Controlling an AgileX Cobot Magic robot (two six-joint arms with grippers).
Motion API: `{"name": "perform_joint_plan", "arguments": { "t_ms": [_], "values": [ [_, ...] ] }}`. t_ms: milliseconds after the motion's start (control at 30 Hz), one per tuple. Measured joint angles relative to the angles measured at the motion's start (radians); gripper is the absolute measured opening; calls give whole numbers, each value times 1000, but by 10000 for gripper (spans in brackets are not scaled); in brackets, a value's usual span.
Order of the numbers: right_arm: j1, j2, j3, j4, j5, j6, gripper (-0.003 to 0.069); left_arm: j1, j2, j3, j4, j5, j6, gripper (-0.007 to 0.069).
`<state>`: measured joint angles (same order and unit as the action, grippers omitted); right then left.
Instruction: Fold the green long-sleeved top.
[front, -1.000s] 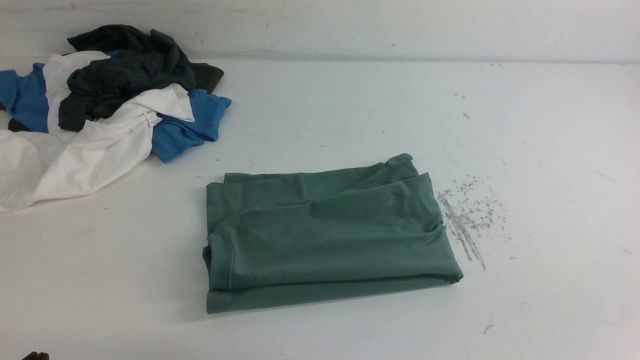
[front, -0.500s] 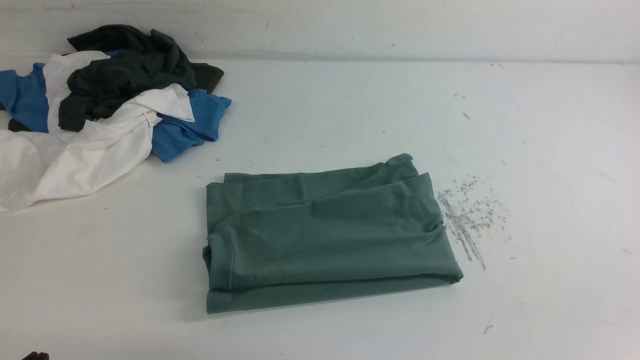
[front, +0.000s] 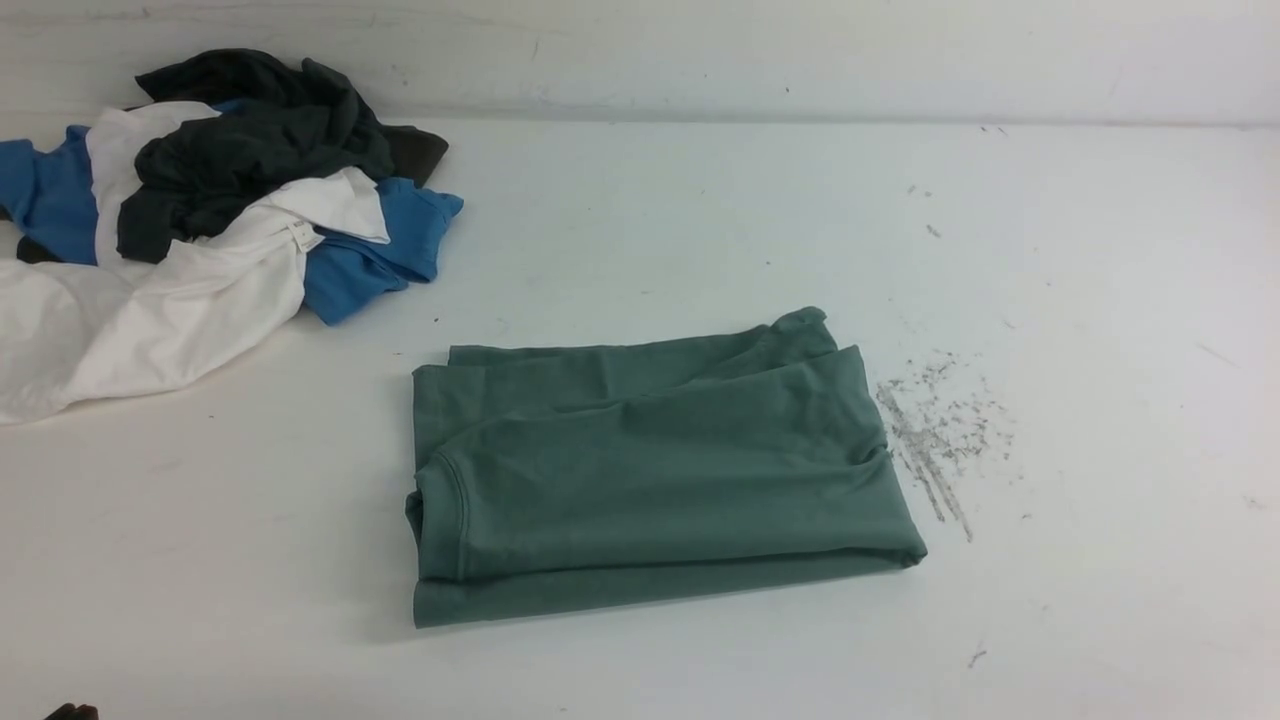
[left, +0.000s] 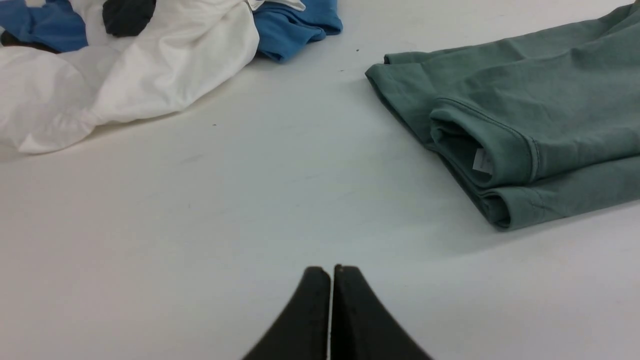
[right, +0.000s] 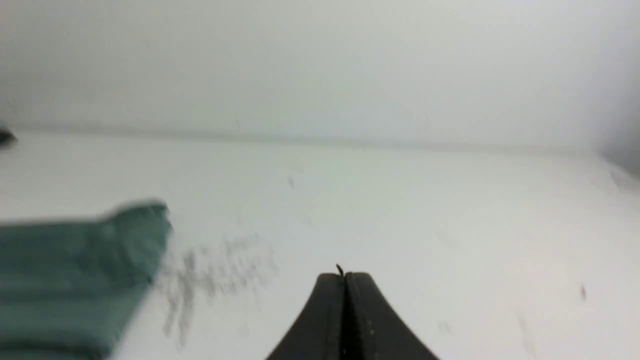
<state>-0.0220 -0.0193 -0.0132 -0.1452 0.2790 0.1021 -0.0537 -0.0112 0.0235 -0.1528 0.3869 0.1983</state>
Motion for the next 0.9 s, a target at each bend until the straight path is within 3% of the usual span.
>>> {"name": "perform_joint_plan", "arguments": {
  "t_ms": [200,900],
  "values": [
    [-64,3,36,1,97,3,-15,0,-1,0,-1,1,0,-3],
    [-66,3,35,12,101,32,-15,0,-2,0,-1,1,0,-3]
  ]
}}
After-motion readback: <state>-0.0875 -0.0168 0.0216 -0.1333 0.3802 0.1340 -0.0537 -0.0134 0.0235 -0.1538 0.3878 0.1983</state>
